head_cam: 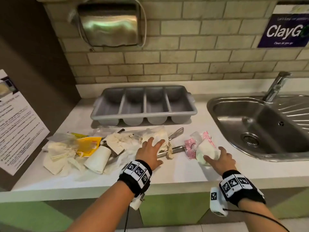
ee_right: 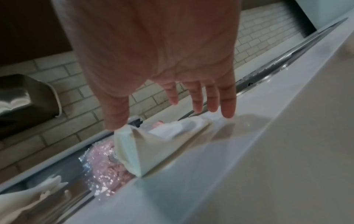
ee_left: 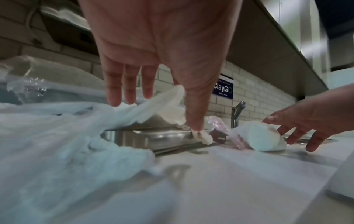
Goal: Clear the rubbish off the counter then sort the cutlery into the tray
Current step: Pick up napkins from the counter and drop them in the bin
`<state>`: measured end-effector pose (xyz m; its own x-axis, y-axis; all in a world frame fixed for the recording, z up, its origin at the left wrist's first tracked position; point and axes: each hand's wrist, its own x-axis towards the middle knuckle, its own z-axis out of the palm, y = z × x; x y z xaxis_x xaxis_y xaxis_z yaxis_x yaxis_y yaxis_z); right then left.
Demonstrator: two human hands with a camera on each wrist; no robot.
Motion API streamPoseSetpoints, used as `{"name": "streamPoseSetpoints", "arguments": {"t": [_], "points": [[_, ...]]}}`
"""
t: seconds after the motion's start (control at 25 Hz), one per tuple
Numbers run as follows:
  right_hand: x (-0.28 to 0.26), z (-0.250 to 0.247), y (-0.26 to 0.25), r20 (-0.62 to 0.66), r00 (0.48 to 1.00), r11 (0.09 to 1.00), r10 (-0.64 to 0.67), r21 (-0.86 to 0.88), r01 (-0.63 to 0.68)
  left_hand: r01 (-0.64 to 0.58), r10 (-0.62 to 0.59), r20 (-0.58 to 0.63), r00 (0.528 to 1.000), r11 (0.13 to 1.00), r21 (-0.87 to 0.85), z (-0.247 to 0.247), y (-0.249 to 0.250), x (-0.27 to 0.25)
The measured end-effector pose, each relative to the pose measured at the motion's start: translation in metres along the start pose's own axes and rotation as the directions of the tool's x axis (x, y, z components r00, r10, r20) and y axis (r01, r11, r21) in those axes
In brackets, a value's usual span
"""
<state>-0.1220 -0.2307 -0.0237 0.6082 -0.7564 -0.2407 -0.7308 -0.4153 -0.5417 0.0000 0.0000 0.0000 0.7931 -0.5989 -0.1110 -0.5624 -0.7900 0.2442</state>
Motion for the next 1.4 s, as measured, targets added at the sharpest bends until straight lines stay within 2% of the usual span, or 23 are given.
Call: {"name": "streamPoseSetpoints", "arguments": {"t": [0.04,0.12,0.32,0.4,0.52,0.64,0.8,0.96,1.16,1.28,1.32,1.4], "points": [[0.004,0.004,0.001,0.009,1.000,1.000,0.010,-0.012,-0.010,0.007,-0.007,0.035,0.999,1.000,-0.004,0.002,0.001,0.004],[0.013,0.009,0.002,0.018,0.999,0.999,0.028,-0.041,-0.028,0.027,-0.025,0.027,0.999,0.997,-0.069,0.007,-0.003,0.011],[0.020,0.012,0.000,-0.026,0.999,0.996,0.023,-0.082,-0.025,0.065,-0.093,-0.132,0.987,0.977,-0.201,-0.005,-0.009,0.021],[0.019,0.011,0.002,-0.034,0.999,0.999,0.012,-0.034,-0.013,0.059,-0.121,-0.217,0.969,0.961,-0.270,-0.017,-0.012,0.022],[0.011,0.004,0.004,-0.081,0.996,0.992,-0.035,0.119,0.045,0.008,-0.191,-0.368,0.910,0.896,-0.445,-0.039,-0.014,0.016],[-0.003,-0.003,0.005,-0.173,0.980,0.960,-0.100,0.240,0.141,-0.045,-0.245,-0.432,0.868,0.827,-0.560,-0.058,-0.017,0.007],[-0.030,-0.005,-0.001,-0.230,0.954,0.916,-0.192,0.306,0.259,-0.111,-0.321,-0.406,0.855,0.652,-0.750,-0.073,-0.020,-0.010],[-0.064,0.008,-0.008,-0.308,0.905,0.866,-0.294,0.314,0.389,-0.198,-0.363,-0.417,0.833,0.509,-0.838,-0.074,-0.024,-0.046],[-0.138,0.040,-0.014,-0.298,0.863,0.805,-0.408,0.328,0.494,-0.280,-0.386,-0.419,0.822,0.367,-0.887,-0.064,-0.046,-0.124],[-0.185,0.075,-0.008,-0.235,0.829,0.757,-0.507,0.339,0.559,-0.205,-0.370,-0.331,0.868,0.340,-0.918,-0.030,-0.069,-0.173],[-0.196,0.088,-0.004,-0.212,0.819,0.747,-0.534,0.336,0.574,-0.160,-0.362,-0.285,0.888,0.336,-0.928,-0.015,-0.075,-0.185],[-0.220,0.126,0.018,-0.098,0.829,0.764,-0.551,0.340,0.548,-0.016,-0.359,-0.148,0.921,0.344,-0.939,0.032,-0.093,-0.213]]}}
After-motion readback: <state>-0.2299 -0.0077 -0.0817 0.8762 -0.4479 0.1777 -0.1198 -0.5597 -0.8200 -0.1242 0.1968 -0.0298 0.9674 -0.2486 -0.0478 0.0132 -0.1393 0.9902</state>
